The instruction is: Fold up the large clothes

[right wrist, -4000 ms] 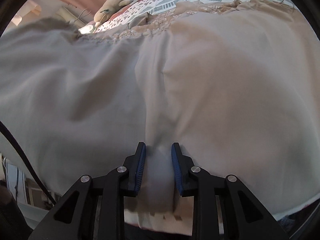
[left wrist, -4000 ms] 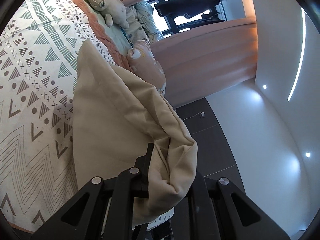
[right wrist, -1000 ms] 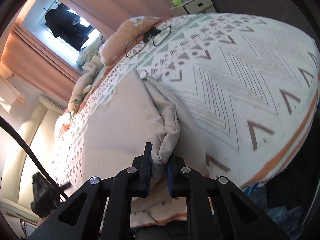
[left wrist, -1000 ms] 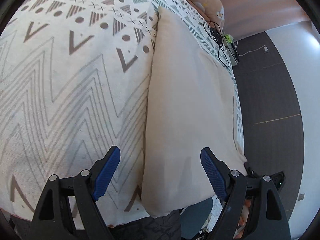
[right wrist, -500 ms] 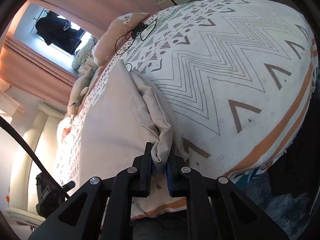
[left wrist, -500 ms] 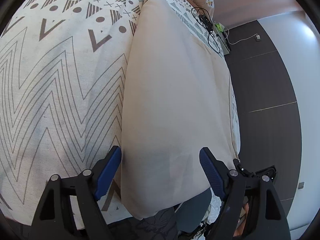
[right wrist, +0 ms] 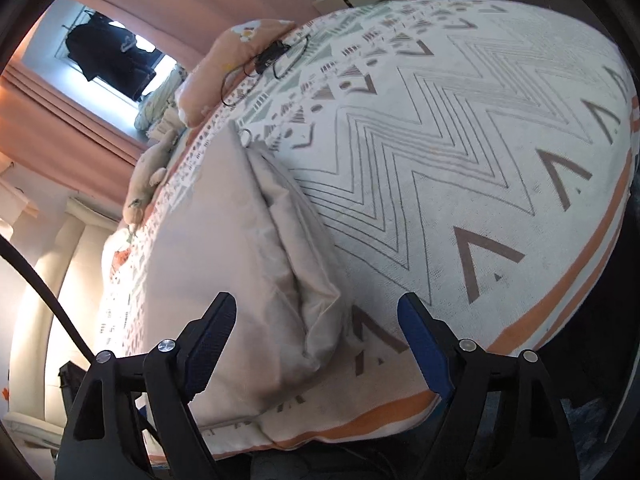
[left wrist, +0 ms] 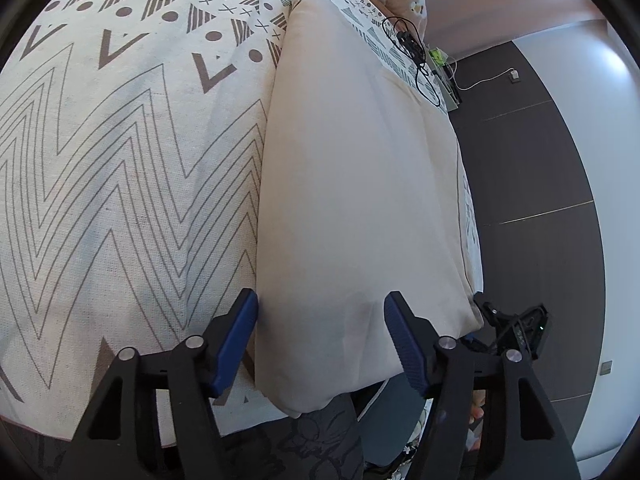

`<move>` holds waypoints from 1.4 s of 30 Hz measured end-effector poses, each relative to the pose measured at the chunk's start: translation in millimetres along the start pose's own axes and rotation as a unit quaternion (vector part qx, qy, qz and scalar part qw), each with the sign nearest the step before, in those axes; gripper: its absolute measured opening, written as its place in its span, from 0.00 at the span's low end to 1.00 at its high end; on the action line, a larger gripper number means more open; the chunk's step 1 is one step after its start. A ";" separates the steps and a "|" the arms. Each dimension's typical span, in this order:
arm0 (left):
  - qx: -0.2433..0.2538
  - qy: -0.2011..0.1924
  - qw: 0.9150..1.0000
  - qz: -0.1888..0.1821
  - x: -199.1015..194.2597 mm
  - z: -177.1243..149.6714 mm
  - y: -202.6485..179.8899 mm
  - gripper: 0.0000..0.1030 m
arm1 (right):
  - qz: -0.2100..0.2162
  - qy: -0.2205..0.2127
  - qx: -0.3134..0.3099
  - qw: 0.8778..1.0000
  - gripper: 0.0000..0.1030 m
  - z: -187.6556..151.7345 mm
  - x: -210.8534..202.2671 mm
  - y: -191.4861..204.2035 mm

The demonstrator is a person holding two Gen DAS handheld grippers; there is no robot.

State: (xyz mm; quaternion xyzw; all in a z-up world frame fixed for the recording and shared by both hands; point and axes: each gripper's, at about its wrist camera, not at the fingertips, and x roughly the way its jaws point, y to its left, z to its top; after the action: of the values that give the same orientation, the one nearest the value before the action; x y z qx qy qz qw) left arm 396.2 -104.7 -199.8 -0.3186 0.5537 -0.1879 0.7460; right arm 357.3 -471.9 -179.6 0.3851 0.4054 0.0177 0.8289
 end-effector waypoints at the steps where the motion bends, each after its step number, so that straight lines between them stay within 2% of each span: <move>1: 0.002 -0.002 1.000 0.002 -0.8 -1.9 0.4 0.59 | -0.003 0.006 -0.001 1.000 0.79 0.3 5.5 -0.2; 2: 0.003 -0.003 1.000 0.003 -1.6 -4.1 0.9 0.58 | -0.007 0.004 -0.006 1.000 0.79 1.3 7.5 1.6; 3: 0.004 -0.004 1.000 0.004 -2.3 -5.6 2.0 0.54 | -0.011 0.000 -0.013 1.000 0.75 1.6 8.1 4.4; 5: 0.004 -0.005 1.000 0.005 -2.2 -7.8 3.8 0.48 | 0.005 0.009 -0.020 1.000 0.52 1.9 13.2 9.5; 6: 0.003 -0.005 1.000 0.003 -1.8 -8.1 5.1 0.45 | 0.024 0.021 -0.011 0.999 0.30 1.5 18.0 8.9; 10: 0.014 -0.008 1.000 0.010 -2.0 -8.8 1.5 0.35 | 0.023 0.009 -0.018 1.000 0.24 -2.2 15.7 11.0; 13: 0.027 -0.010 0.999 0.017 -3.8 -8.4 -3.1 0.32 | 0.040 0.008 -0.011 0.999 0.18 -5.2 11.5 6.4; 19: 0.029 -0.007 0.999 0.024 -9.5 -2.9 0.0 0.31 | 0.044 0.009 -0.002 0.999 0.15 -13.9 11.2 0.5; 27: 0.032 -0.001 0.999 0.037 -16.1 3.8 4.6 0.31 | 0.058 0.026 0.009 0.998 0.15 -35.9 0.4 -1.8; 33: 0.005 0.020 0.999 0.027 -8.7 20.5 10.4 0.33 | 0.064 0.052 0.003 0.997 0.21 -16.8 6.5 -5.6; 35: 0.002 0.021 0.999 0.027 -5.0 24.9 10.0 0.36 | 0.050 0.058 -0.007 0.997 0.27 -6.9 10.7 -5.5; 36: 0.000 0.023 0.999 0.026 -2.6 28.5 9.3 0.37 | 0.043 0.058 -0.013 0.997 0.39 -2.2 11.6 -4.7; 37: 0.000 0.024 0.999 0.026 -0.3 31.7 8.3 0.39 | 0.034 0.059 -0.021 0.997 0.57 3.5 12.9 -4.1; 39: 0.001 0.024 0.999 0.028 3.7 37.3 6.4 0.43 | 0.034 0.059 -0.025 0.997 0.74 16.4 16.2 -4.2; 42: 0.004 0.025 0.999 0.034 11.8 49.2 2.6 0.46 | 0.063 0.070 -0.026 0.995 0.74 38.1 25.2 -5.0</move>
State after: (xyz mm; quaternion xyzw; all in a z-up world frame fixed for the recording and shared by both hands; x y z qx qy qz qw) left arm 446.3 -97.1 -200.8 -0.2919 0.5822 -0.1723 0.7391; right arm 399.0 -490.6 -185.2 0.3857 0.4365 0.1069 0.8058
